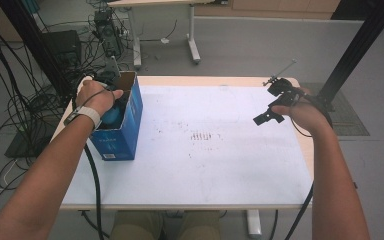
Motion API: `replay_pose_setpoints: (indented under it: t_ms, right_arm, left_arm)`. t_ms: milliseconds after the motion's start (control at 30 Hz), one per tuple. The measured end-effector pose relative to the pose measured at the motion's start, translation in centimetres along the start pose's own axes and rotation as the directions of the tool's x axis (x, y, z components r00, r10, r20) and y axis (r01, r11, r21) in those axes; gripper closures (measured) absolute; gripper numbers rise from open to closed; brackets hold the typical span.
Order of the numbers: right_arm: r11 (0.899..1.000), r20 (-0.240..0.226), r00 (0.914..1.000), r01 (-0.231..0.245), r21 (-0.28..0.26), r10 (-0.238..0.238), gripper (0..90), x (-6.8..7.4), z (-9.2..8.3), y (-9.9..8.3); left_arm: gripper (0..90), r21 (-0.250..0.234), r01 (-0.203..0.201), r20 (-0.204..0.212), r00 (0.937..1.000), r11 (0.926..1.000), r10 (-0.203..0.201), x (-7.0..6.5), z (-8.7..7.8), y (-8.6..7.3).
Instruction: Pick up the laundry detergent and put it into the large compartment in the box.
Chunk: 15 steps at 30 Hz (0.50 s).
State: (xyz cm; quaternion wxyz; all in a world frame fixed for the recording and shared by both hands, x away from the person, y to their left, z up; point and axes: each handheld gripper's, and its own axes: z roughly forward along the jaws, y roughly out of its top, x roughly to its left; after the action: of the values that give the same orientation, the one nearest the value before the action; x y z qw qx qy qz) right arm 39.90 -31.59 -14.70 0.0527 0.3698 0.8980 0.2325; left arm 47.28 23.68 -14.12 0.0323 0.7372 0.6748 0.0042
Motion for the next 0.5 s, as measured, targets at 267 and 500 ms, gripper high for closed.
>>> replay_pose_setpoints:
  t_ms: [267,500]
  right_arm:
    - [1.0,-0.001,1.0,0.0,0.0,0.0,9.1,0.11,-0.01,0.13]
    - [1.0,0.001,1.0,0.001,0.002,-0.001,9.1,0.19,-0.13,0.19]
  left_arm:
    - [37.1,0.002,-0.003,-0.001,1.0,1.0,0.003,-0.01,-0.02,0.01]
    - [37.1,0.002,-0.006,-0.004,1.0,1.0,0.006,-0.12,-0.01,-0.01]
